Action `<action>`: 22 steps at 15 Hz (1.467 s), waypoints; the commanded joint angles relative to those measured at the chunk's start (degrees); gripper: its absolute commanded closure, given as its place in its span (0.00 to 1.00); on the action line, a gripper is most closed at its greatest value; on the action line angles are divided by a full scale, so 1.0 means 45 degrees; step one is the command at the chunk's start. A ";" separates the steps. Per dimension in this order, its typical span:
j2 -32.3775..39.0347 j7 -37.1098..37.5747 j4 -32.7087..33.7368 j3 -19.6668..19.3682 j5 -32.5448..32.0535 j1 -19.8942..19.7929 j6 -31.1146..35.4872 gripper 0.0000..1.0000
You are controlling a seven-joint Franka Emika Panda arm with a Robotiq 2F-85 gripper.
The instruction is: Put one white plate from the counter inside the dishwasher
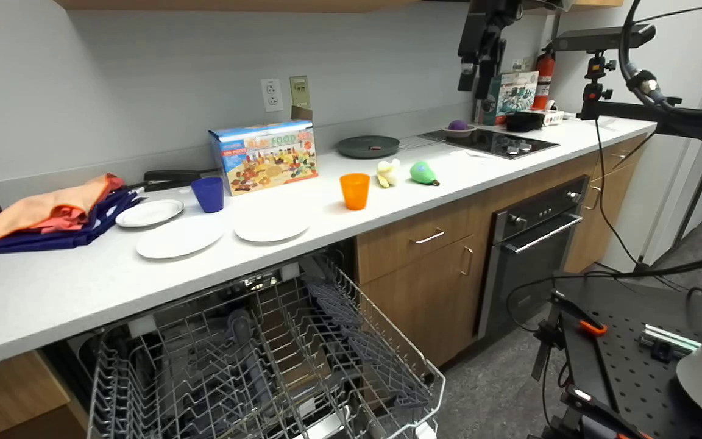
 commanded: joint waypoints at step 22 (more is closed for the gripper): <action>0.1754 -0.0525 0.1663 0.0577 -0.0294 -0.0320 0.0202 0.00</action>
